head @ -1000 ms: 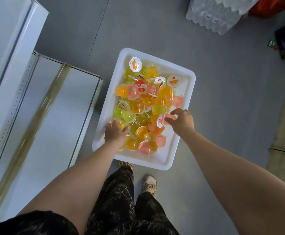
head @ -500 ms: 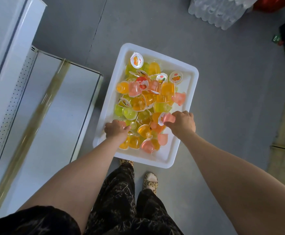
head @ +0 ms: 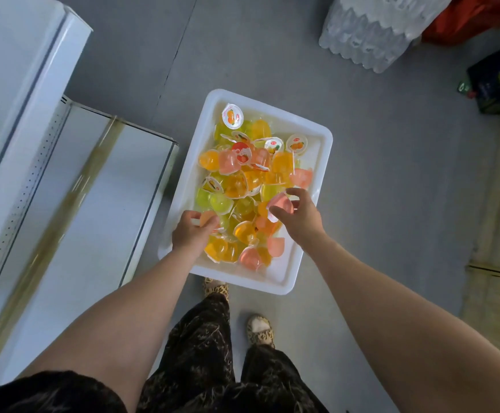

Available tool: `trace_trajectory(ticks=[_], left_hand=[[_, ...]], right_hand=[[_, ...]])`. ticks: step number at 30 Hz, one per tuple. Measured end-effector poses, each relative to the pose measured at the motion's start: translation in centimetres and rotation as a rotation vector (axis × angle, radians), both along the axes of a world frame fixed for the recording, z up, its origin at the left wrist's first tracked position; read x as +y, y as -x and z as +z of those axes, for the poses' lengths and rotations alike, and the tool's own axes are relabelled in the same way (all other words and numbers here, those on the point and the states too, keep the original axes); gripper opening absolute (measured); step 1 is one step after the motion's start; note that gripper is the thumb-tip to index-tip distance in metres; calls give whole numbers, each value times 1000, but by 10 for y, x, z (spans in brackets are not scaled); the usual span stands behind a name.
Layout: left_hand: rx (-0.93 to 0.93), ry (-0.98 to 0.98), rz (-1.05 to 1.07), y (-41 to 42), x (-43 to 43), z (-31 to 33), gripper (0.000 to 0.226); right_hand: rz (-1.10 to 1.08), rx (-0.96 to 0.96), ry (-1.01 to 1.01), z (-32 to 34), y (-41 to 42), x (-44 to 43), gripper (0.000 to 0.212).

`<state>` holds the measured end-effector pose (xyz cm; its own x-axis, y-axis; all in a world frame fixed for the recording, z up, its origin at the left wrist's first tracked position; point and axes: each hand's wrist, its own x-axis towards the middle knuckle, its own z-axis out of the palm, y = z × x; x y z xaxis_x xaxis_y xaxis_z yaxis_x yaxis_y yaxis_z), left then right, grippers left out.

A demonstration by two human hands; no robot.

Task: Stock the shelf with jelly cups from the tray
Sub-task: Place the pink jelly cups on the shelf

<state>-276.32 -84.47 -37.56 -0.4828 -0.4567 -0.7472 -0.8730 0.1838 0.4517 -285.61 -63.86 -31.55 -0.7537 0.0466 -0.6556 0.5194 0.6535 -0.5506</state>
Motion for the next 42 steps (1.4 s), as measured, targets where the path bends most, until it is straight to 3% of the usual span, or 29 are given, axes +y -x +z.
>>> trace_trajectory(ticks=[3,6,9,12,17,21,28,32,42], left_hand=[[27,-139,206,-2,6,22,51],[81,-380,435,-11,12,48,51],[163,-479,477,-22,23,84,49],[250,-447,459,-35,32,124,51],[453,-327,432,-60,28,210,41],[603,-177,331,-87,15,295,20],[705,306,285,-163,-24,437,46],[762,536,333,-222,-47,507,50],[787,707,547,-347,-95,589,54]], right_hand=[[32,36,111,17,-6,-4,66],[28,47,220,41,-14,-5,54],[22,73,331,72,-23,-3,47],[36,107,440,113,-36,1,44],[102,200,602,185,-53,-5,36],[268,298,713,248,-63,-28,33],[553,476,900,369,-103,-90,36],[727,578,992,435,-134,-129,55],[1118,566,1108,518,-225,-226,70]])
